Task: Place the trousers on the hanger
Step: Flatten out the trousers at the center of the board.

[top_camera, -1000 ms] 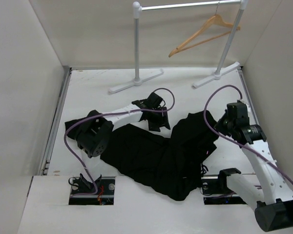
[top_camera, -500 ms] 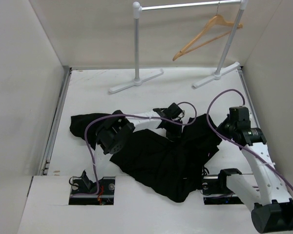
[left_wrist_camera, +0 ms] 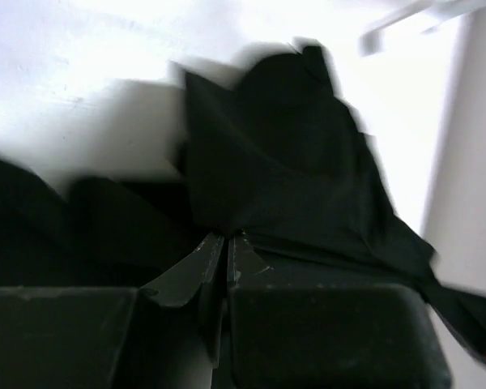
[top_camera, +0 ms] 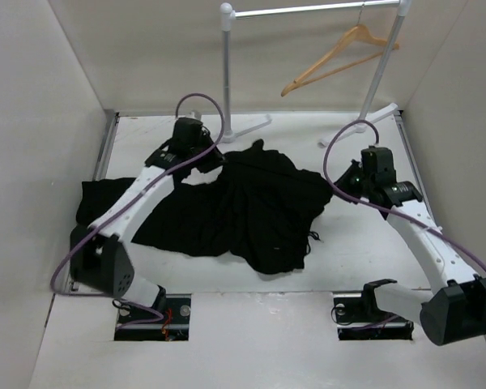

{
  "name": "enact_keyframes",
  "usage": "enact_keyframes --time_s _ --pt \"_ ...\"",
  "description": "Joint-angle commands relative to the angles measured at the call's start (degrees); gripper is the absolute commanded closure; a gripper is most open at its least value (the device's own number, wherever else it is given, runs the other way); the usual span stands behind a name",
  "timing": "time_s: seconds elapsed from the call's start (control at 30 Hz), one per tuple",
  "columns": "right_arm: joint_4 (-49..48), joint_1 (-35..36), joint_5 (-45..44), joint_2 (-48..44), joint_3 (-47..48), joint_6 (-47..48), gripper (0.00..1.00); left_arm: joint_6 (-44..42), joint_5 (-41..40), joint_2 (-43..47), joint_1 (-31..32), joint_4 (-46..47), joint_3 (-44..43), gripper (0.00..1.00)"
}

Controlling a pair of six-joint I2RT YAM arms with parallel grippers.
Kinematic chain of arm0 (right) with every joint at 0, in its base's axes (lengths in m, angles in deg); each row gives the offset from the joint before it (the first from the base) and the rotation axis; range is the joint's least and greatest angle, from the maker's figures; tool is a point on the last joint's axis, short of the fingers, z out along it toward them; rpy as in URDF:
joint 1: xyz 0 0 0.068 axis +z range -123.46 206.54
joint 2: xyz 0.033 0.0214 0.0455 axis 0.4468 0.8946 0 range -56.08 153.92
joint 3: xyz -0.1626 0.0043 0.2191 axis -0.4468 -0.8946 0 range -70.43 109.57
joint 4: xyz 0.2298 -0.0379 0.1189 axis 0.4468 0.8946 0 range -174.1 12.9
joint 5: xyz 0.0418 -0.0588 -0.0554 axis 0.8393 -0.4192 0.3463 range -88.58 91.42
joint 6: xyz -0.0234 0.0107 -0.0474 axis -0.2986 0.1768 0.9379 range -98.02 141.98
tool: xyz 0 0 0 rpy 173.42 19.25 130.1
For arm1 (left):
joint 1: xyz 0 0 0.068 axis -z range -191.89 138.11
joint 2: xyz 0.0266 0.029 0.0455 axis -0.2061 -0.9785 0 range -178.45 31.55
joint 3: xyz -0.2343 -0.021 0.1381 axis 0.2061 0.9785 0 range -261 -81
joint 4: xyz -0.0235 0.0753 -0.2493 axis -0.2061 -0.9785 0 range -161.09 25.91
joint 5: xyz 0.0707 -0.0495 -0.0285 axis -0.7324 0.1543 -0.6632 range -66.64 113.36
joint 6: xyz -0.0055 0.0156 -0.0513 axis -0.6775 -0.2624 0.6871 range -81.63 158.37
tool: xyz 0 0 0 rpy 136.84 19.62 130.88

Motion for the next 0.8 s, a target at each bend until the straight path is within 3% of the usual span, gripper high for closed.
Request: enact_keyframes --time_s 0.0,0.17,0.37,0.5,0.57,0.63,0.7,0.73,0.77 --pt "-0.54 -2.37 -7.75 1.79 4.29 2.32 0.99 -2.19 -16.48 9.76 -3.25 -6.23 2.78 1.00" --pt "-3.00 -3.16 -8.88 7.06 6.84 3.03 1.00 -3.77 -18.95 16.89 -4.05 -11.77 2.61 0.97" --pt "-6.52 -6.32 -8.89 19.62 16.14 1.89 0.90 -2.19 -17.19 10.68 -1.76 -11.43 2.87 0.71" --pt "-4.59 -6.06 -9.59 22.55 20.65 2.59 0.54 -1.13 -17.55 8.90 -2.90 -10.37 2.79 0.58" --pt "-4.68 -5.37 -12.48 18.00 15.84 3.81 0.36 -1.13 -17.90 10.74 -3.78 -10.02 4.36 0.53" --pt "-4.68 -4.14 -14.86 11.94 8.29 3.91 0.27 -0.87 -17.20 11.45 -5.88 -9.40 6.64 0.49" --pt "-4.85 -2.64 -15.04 5.26 0.55 2.60 0.27 -0.34 -15.62 10.41 -7.12 -8.53 7.53 0.47" --pt "-4.94 -0.81 -14.87 2.18 -2.79 1.98 0.35 0.09 -14.13 8.92 -7.99 -7.48 7.53 0.45" --pt "-4.59 1.21 -14.95 -0.55 -5.35 1.54 0.53 0.62 -12.46 7.16 -8.70 -6.16 7.36 0.45"
